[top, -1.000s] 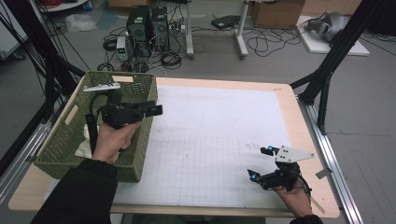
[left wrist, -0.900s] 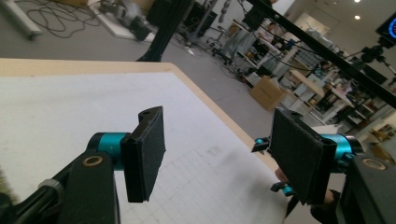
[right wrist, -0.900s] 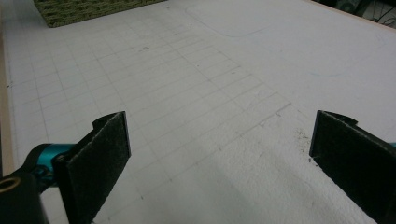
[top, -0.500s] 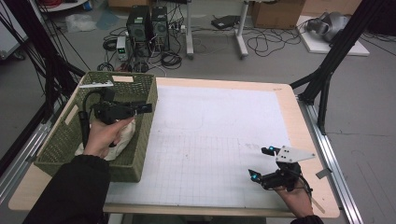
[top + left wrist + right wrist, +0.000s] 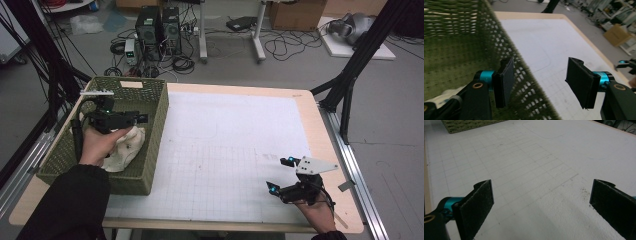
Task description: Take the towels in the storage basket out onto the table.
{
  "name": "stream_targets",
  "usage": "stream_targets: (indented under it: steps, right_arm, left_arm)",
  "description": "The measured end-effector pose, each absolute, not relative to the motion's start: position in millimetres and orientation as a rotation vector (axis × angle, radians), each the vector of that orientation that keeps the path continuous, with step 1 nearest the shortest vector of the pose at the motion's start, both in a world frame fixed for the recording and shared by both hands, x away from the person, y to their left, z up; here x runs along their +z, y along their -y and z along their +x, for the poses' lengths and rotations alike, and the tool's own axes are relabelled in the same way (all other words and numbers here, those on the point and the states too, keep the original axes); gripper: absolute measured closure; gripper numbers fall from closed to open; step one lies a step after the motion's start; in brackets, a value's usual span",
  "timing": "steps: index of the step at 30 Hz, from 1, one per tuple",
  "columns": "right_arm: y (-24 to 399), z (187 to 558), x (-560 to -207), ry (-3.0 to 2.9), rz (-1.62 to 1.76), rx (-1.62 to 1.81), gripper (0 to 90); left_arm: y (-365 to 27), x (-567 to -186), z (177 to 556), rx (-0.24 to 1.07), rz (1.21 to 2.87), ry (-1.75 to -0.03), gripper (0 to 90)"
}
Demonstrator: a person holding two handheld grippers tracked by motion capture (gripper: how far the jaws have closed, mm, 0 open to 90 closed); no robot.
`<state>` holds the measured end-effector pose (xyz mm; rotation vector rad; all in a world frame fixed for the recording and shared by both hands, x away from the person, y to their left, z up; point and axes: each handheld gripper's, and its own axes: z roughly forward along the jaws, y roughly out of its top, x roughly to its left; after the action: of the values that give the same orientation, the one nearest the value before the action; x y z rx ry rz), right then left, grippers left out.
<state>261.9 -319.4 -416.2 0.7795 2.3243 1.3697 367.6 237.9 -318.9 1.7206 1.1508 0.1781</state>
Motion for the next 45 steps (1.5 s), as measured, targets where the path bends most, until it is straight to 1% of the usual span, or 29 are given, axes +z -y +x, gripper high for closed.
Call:
stream_targets:
  steps: [6, 8, 11, 17, 25, 27, 33, 40, 45]
  right_arm:
    - [319, 262, -416, -2.329, 0.782, 1.369, 4.3]
    - [319, 262, -416, -2.325, 0.779, 1.369, 4.2]
    - [320, 262, -417, -2.324, 0.782, 1.368, 4.3]
    - [319, 262, -417, -2.33, 0.781, 1.364, 4.2]
    - [319, 262, -418, -2.334, 0.785, 1.361, 4.2]
    - [319, 263, -418, -2.333, 0.78, 1.363, 4.3]
    - [318, 264, -419, -2.342, 0.783, 1.358, 4.3]
    - [316, 264, -420, -2.352, 0.78, 1.355, 4.3]
    - [316, 264, -420, -2.354, 0.772, 1.352, 4.2]
  left_arm:
    - [-246, -322, 371, 0.277, 1.855, -1.226, 39.1]
    - [-249, -324, 371, 0.322, 1.88, -1.263, 38.5]
    - [-253, -324, 370, 0.426, 1.926, -1.28, 37.5]
    - [-257, -334, 374, 0.469, 2.033, -1.328, 36.6]
    - [-256, -345, 378, 0.449, 2.128, -1.35, 35.2]
    - [-255, -349, 380, 0.423, 2.162, -1.367, 35.1]
    - [-253, -363, 387, 0.433, 2.253, -1.466, 37.2]
    - [-250, -379, 392, 0.309, 2.356, -1.505, 38.6]
    - [-248, -388, 394, 0.281, 2.395, -1.524, 39.9]
